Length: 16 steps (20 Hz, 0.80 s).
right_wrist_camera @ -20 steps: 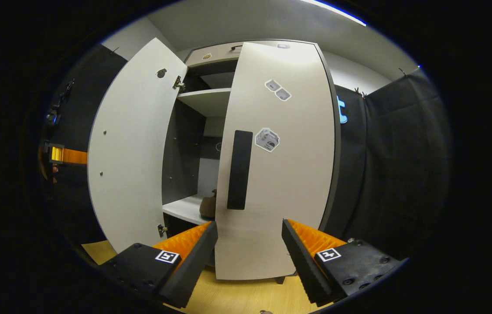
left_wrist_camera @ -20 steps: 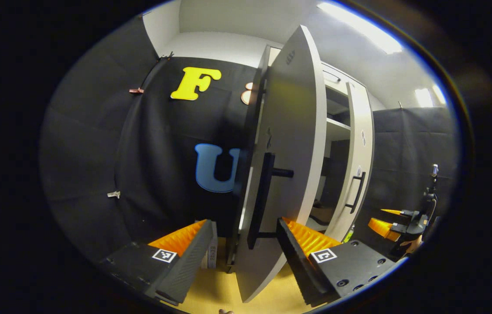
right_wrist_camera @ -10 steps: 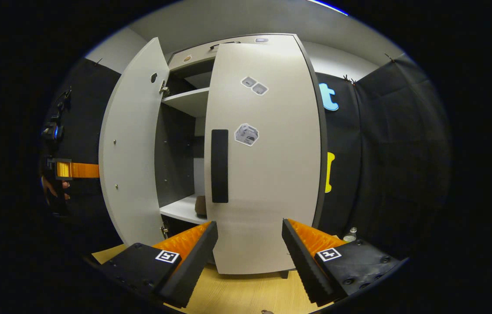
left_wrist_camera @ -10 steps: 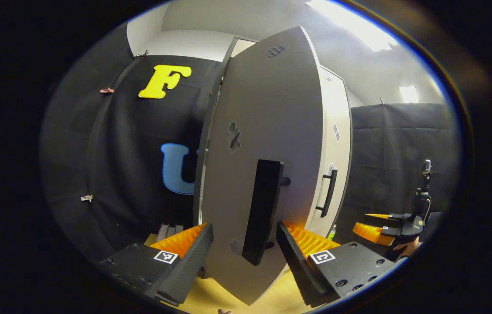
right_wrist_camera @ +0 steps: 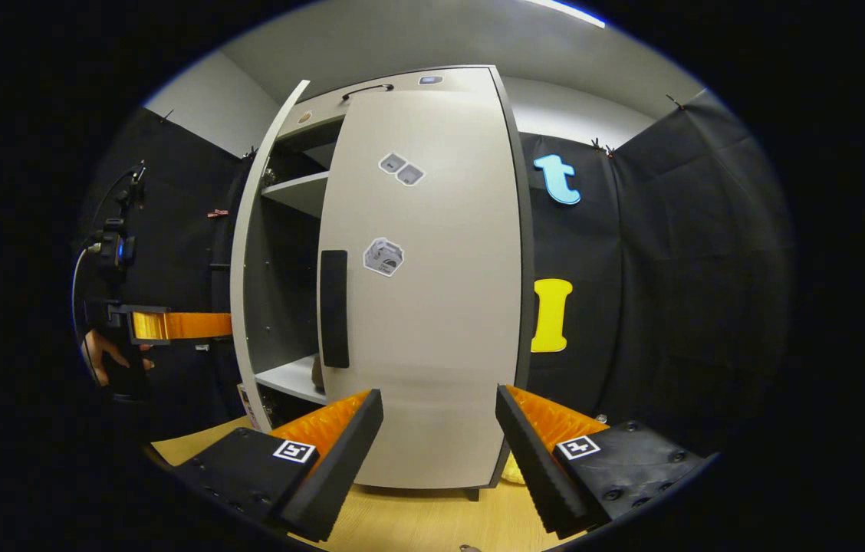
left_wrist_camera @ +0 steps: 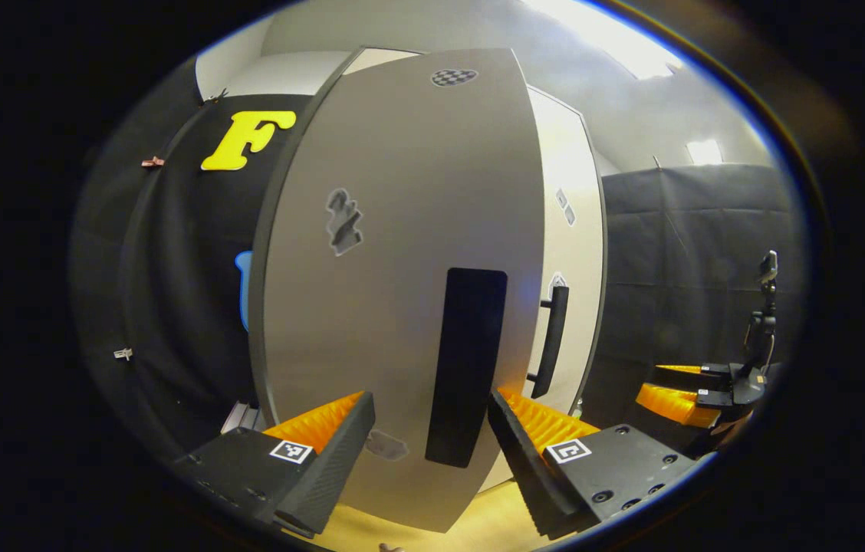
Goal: Grab one shoe with the right hand and put it into the shoe cabinet, grab the other shoe with the left hand and put it into the shoe cabinet; then close the right door with the right hand and the left door with the left hand.
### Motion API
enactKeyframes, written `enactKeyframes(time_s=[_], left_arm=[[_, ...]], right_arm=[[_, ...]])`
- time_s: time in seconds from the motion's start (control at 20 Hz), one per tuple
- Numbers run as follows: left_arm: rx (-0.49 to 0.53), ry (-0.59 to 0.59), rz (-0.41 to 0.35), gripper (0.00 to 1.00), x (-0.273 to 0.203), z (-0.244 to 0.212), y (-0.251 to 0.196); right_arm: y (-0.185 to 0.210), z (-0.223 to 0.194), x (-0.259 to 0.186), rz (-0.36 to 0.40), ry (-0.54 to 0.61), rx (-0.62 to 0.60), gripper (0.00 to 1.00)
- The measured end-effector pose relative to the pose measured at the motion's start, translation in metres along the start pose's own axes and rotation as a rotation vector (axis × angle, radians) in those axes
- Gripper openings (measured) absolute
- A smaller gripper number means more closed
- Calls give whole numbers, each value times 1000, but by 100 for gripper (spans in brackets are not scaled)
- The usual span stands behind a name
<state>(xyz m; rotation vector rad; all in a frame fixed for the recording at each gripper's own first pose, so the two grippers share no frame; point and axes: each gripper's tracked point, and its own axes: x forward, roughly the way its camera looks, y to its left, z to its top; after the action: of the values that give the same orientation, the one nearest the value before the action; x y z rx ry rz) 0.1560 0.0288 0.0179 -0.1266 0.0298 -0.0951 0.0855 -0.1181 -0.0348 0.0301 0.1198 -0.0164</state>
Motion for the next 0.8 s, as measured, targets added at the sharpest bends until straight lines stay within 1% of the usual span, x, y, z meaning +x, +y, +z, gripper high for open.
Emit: enactKeyframes(time_s=[0.2, 0.4, 0.45, 0.6, 0.7, 0.75, 0.8], left_arm=[[76, -5, 61, 95, 18, 1, -6], [124, -4, 119, 95, 37, -1, -10], [131, -10, 130, 92, 43, 1, -10], [141, -11, 156, 94, 54, 2, -10], [137, -12, 172, 93, 51, 1, -10], [131, -7, 171, 94, 47, -1, -11], [127, -4, 169, 94, 42, -1, -14]], right_arm=[[-18, -4, -5, -5, 17, 4, 98], [-18, -4, -3, 14, 22, 19, 98], [-16, -3, -4, 21, 21, 22, 98], [-8, 1, -8, 39, 20, 32, 98], [0, 6, -13, 50, 12, 34, 98], [4, 9, -16, 56, 6, 33, 98], [9, 12, -18, 60, 1, 32, 98]])
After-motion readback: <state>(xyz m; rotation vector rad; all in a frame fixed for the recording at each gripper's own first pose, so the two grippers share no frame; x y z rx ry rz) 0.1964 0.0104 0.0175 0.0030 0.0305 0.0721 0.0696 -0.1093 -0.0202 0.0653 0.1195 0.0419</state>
